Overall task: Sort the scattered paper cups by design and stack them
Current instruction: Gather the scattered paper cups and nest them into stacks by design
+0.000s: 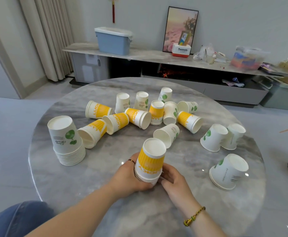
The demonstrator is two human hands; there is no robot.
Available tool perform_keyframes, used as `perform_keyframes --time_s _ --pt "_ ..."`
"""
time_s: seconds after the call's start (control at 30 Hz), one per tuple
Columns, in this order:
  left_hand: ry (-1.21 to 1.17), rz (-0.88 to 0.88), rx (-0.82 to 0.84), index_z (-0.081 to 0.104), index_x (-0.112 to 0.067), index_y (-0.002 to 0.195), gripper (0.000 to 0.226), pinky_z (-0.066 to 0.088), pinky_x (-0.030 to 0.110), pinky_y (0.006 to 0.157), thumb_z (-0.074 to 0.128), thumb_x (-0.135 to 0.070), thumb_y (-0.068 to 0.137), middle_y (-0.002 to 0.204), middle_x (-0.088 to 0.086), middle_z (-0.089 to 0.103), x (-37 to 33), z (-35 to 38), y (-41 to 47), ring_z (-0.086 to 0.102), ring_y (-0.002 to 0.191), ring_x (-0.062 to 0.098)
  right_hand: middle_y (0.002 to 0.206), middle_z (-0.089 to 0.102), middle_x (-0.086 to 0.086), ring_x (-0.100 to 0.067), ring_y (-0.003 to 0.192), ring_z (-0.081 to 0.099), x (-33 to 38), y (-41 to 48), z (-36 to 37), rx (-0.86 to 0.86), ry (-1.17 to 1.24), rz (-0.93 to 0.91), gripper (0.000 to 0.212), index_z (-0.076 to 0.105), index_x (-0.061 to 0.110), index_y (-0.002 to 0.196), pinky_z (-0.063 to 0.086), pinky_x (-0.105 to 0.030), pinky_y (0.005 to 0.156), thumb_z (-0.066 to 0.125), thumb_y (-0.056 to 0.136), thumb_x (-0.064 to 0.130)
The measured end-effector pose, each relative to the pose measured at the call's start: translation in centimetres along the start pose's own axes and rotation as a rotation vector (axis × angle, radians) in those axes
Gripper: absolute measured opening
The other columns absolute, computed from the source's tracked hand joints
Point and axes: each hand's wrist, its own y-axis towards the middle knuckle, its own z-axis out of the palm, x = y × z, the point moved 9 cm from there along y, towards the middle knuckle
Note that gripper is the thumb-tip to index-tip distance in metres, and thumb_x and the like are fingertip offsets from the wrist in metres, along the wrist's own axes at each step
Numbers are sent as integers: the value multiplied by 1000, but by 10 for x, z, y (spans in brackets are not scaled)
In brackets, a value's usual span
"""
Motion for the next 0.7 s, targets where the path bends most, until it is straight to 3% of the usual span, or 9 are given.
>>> perform_keyframes --time_s 0.1,0.2,0.3,0.4,0.5,0.63,0.7 --pt "24 -19 -28 46 -37 93 64 39 -4 64 83 -24 43 75 -32 65 6 -26 -10 55 77 -24 90 58 10 18 71 61 6 0 24 66 40 -4 50 53 24 87 48 -3 65 40 79 -23" --pt "99 -6 -71 42 -44 92 67 36 -7 65 77 -37 35 89 -26 57 3 -57 -18 51 79 -29 97 58 3 3 84 61 17 4 51 133 66 -18 49 50 24 88 49 -6 70 38 79 -23" --pt "171 -3 -94 39 -47 90 68 34 -9 63 74 -42 33 89 -31 53 1 -89 -28 46 76 -34 103 54 1 -13 97 54 34 10 82 203 50 -42 41 47 18 98 49 -6 71 40 80 -19" --pt "190 -6 -127 38 -43 87 65 34 -9 62 82 -31 42 77 -30 59 2 -111 -37 48 76 -32 101 54 4 -10 96 53 47 14 108 227 -9 -66 34 44 22 100 47 -7 71 46 83 -7" --pt "242 -19 -142 36 -40 83 62 36 -8 61 81 -4 59 84 -25 50 5 -130 -44 55 71 -18 106 53 3 -10 99 52 49 20 132 242 -57 -70 34 43 24 104 44 -11 78 44 84 -3" --pt "295 -68 -123 36 -40 75 55 37 -7 61 80 -11 62 56 -31 60 17 -149 -57 44 66 -34 105 52 2 -8 93 52 52 18 166 331 -142 -74 41 40 14 120 43 -3 69 46 82 -2" --pt "309 -60 -104 39 -43 81 54 38 -7 63 83 -24 56 64 -41 60 19 -152 -63 46 73 -33 105 53 1 -3 87 53 55 13 175 344 -166 -93 41 41 19 117 42 -1 67 48 81 0"
